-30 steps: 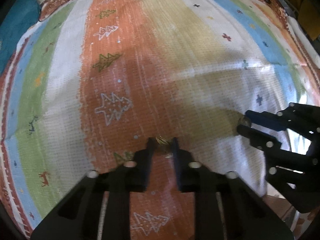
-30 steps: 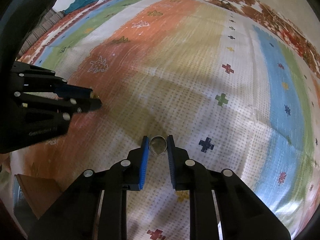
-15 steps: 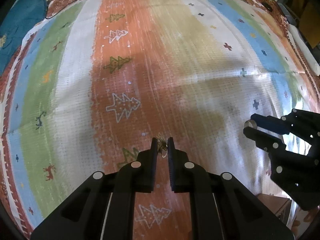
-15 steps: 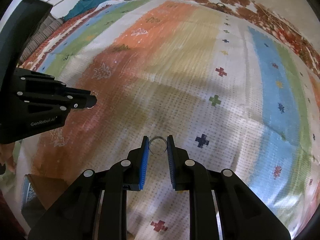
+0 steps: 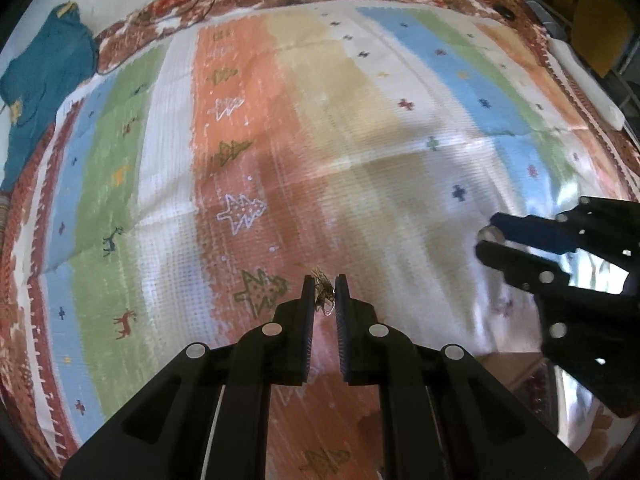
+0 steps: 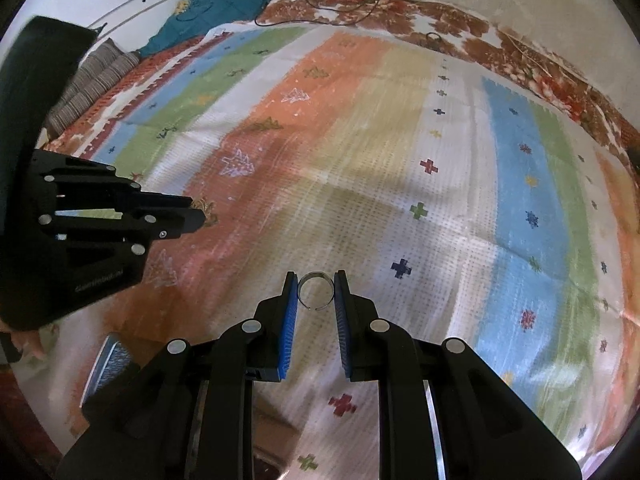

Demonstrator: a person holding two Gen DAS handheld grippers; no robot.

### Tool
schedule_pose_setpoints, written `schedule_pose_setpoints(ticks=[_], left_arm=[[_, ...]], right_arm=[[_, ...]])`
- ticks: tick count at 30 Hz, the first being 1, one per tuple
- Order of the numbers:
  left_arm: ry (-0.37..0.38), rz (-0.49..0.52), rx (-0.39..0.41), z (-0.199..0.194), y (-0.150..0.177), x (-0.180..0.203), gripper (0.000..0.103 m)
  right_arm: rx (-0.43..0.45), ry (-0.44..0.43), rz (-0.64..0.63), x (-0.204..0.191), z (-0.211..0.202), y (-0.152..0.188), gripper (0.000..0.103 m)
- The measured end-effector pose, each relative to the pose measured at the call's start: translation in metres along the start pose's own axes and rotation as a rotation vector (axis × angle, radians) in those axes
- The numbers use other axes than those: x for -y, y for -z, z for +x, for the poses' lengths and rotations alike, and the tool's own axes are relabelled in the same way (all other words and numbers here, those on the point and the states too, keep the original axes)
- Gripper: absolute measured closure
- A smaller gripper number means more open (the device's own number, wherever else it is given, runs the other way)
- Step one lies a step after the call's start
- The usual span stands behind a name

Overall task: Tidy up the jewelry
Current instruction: 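Carry both held rings toward the silver tin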

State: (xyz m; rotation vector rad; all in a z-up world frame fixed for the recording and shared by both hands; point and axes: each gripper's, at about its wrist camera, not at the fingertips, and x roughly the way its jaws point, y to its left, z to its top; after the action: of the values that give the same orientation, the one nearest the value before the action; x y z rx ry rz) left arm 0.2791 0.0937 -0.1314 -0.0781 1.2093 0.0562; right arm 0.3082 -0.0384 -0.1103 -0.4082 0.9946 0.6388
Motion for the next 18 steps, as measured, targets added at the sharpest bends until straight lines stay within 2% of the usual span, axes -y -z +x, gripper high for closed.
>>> schedule_pose_setpoints(ticks=[6, 18], left_arm=[[0.037, -0.001, 0.050, -0.027, 0.002, 0.011, 0.093], [0.084, 0.008, 0.121, -0.075, 0.028, 0.028, 0.093]], right_arm=[[0.026, 0.003, 0.017, -0.007, -0.019, 0.007, 0.084], [0.102, -0.013, 0.065, -0.013, -0.065, 0.023, 0.084]])
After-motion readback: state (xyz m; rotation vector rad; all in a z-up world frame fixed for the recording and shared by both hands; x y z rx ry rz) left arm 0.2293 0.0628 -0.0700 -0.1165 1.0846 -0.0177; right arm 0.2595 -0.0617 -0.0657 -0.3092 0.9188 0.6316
